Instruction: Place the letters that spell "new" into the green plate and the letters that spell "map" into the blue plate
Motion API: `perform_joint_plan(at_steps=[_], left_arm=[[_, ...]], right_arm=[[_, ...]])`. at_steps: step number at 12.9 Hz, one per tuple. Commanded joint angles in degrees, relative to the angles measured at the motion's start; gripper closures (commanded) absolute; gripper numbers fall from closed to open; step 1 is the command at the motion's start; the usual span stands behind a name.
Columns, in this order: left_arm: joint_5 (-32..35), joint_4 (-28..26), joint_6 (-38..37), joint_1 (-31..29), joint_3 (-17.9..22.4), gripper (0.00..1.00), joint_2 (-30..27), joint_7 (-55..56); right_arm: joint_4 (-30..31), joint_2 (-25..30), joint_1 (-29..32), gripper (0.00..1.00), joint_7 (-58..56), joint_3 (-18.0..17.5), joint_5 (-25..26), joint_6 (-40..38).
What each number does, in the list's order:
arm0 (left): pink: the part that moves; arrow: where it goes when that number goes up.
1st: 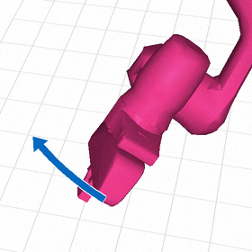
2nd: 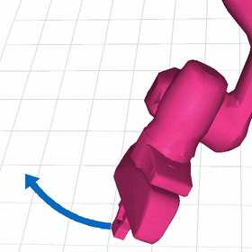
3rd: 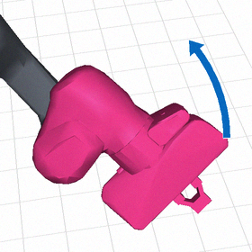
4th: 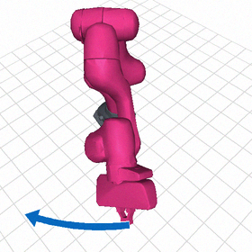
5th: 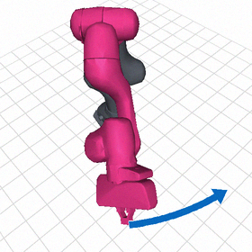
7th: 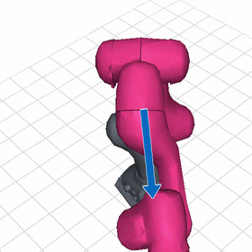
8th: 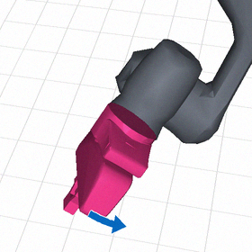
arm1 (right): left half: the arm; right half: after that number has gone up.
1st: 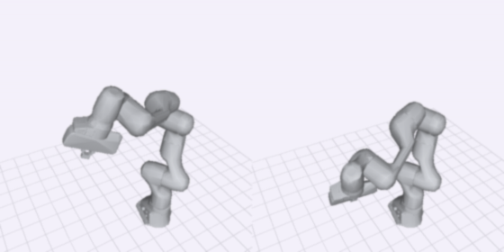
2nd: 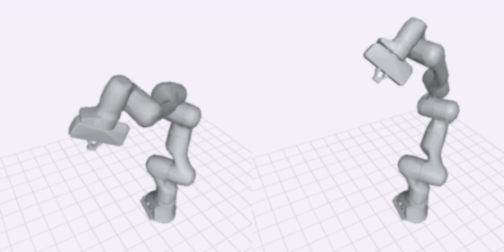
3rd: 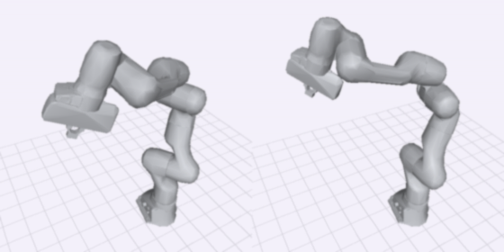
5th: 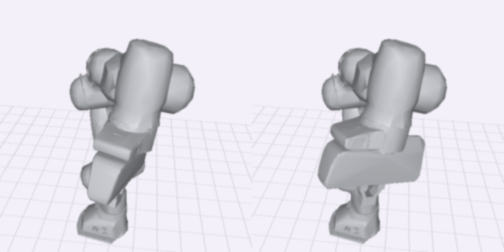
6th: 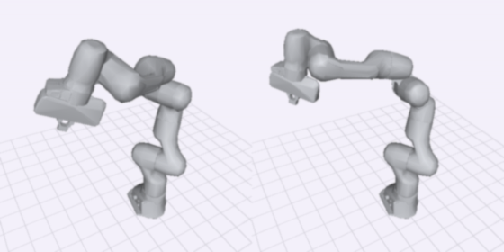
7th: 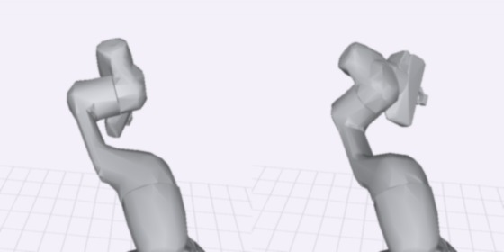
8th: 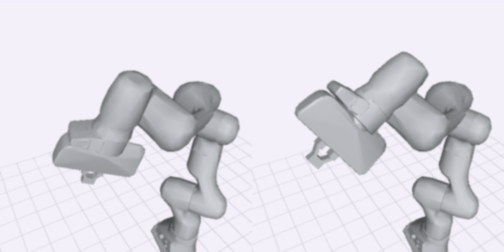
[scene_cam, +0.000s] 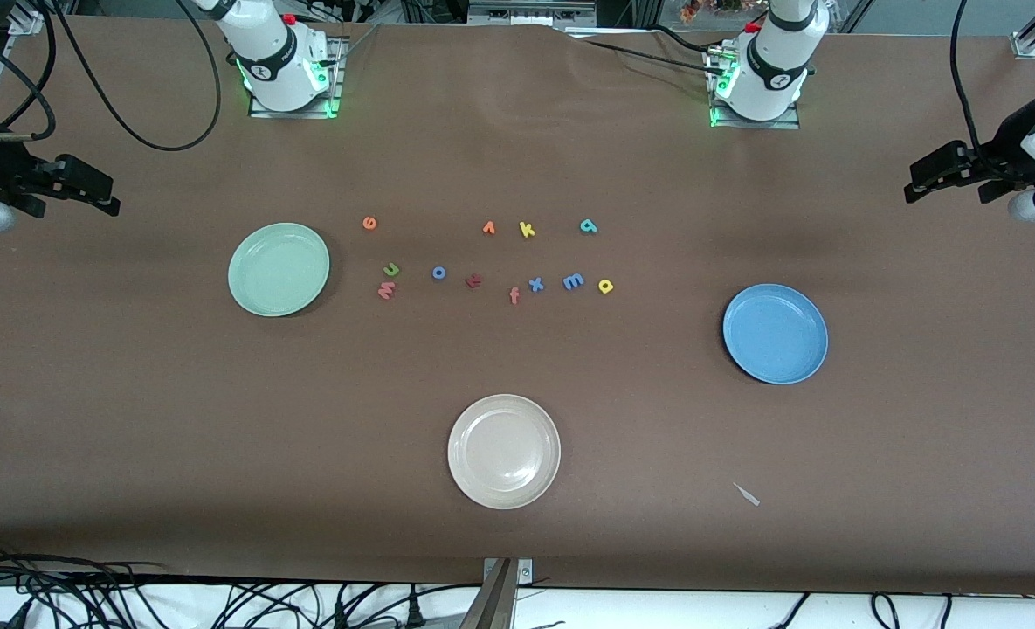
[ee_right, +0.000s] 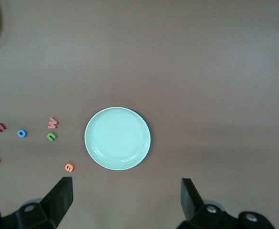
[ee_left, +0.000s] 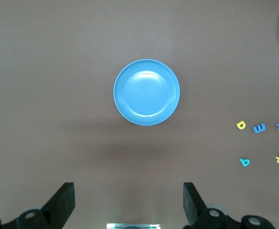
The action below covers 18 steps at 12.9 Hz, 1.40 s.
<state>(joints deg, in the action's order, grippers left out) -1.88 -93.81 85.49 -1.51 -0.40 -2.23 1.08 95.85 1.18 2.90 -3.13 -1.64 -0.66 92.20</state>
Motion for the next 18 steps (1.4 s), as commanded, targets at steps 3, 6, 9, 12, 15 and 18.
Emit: perform_joint_plan(at_steps=[3, 6, 9, 12, 15, 18], left_arm=[[0.29, 1.17, 0.38, -0.42, -0.04, 0.0, 0.82, -1.08], [0.38, 1.7, 0.38, -0.69, -0.04, 0.0, 2.05, -0.64], [0.47, 1.79, 0.47, -0.69, -0.12, 0.0, 2.14, -0.64], [0.47, 1.7, 0.47, -0.69, -0.12, 0.0, 2.14, -0.64], [0.47, 1.7, 0.47, -0.69, -0.12, 0.0, 2.14, -0.64], [1.86, 1.61, 0.99, -0.69, -0.3, 0.0, 2.05, -0.64]], right_arm=[[0.83, 1.2, 0.79, 0.0, -0.21, -0.74, 0.48, 0.09], [0.83, 1.2, 0.79, 0.0, -0.21, -0.74, 0.48, 0.09], [0.83, 1.2, 0.79, 0.0, -0.21, -0.74, 0.48, 0.0], [0.83, 1.2, 0.79, 0.0, -0.12, -0.74, 0.48, 0.0], [0.83, 1.2, 0.79, 0.0, -0.12, -0.74, 0.39, 0.0], [0.83, 1.2, 0.79, 0.0, -0.12, -0.65, 0.39, 0.0]])
